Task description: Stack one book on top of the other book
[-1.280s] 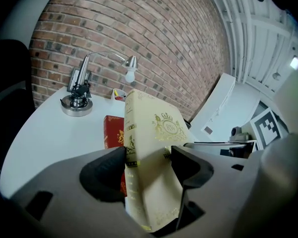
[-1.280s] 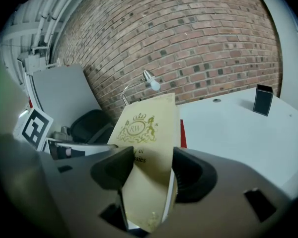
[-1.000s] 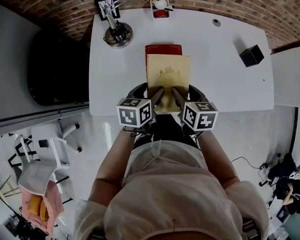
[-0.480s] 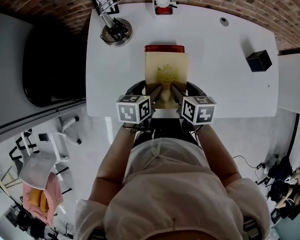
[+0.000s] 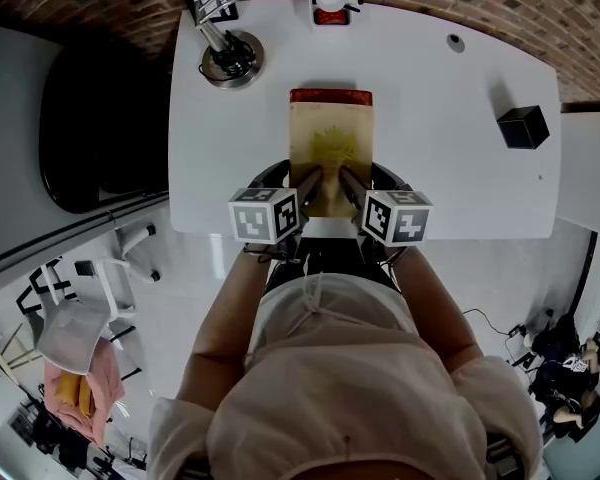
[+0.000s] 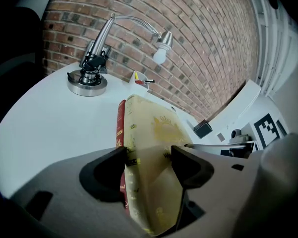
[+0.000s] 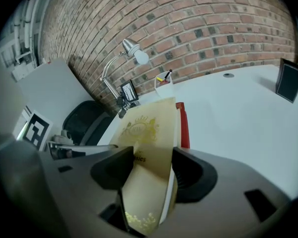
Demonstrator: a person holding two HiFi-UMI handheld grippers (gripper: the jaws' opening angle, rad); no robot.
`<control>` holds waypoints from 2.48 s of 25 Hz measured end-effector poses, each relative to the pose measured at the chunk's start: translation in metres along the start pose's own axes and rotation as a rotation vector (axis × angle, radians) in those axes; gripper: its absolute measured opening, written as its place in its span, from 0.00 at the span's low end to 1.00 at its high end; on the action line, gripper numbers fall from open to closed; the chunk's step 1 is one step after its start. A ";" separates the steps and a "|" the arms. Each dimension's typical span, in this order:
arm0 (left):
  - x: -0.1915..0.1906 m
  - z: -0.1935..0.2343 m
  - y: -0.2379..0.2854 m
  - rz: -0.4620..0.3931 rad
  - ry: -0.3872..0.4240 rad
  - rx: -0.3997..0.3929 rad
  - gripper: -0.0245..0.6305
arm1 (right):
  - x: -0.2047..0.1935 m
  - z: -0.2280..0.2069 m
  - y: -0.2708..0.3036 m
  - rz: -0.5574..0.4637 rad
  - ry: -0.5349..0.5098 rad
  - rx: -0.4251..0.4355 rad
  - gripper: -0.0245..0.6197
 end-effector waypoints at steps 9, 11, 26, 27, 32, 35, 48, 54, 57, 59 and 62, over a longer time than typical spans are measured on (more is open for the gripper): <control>-0.003 0.001 0.002 -0.021 -0.007 -0.007 0.47 | 0.004 0.004 0.004 -0.022 -0.073 0.012 0.43; -0.002 0.002 0.002 -0.019 -0.002 -0.002 0.47 | 0.004 0.005 0.003 -0.025 -0.106 -0.021 0.43; 0.053 -0.011 -0.060 -0.298 0.118 0.068 0.25 | 0.027 0.035 -0.047 -0.247 -0.130 -0.068 0.39; 0.057 -0.013 -0.067 -0.327 0.149 0.087 0.20 | 0.028 0.041 -0.052 -0.267 -0.144 -0.064 0.32; 0.065 -0.029 -0.095 -0.412 0.262 0.100 0.09 | 0.023 0.065 -0.074 -0.327 -0.181 -0.056 0.16; 0.066 -0.039 -0.111 -0.458 0.288 0.079 0.07 | 0.017 0.082 -0.091 -0.380 -0.205 -0.035 0.11; 0.094 -0.068 -0.197 -0.750 0.505 0.105 0.07 | 0.012 0.145 -0.154 -0.740 -0.509 0.017 0.09; 0.099 -0.065 -0.211 -0.794 0.512 0.150 0.07 | 0.010 0.155 -0.159 -0.766 -0.575 0.120 0.08; 0.099 -0.065 -0.212 -0.795 0.510 0.153 0.07 | 0.009 0.156 -0.159 -0.763 -0.600 0.110 0.08; 0.098 -0.066 -0.214 -0.791 0.511 0.155 0.07 | 0.006 0.159 -0.159 -0.755 -0.606 0.115 0.08; 0.095 -0.068 -0.212 -0.759 0.520 0.153 0.07 | 0.004 0.161 -0.160 -0.755 -0.610 0.121 0.08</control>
Point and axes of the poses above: the fingertips, and each gripper's own axes: y forward along the fingers, z to its left, x out of its top, the point moved 3 cm from there along -y, backward along the fingers, and after that the axes turned 13 degrees about y, right-handed, at the moved point
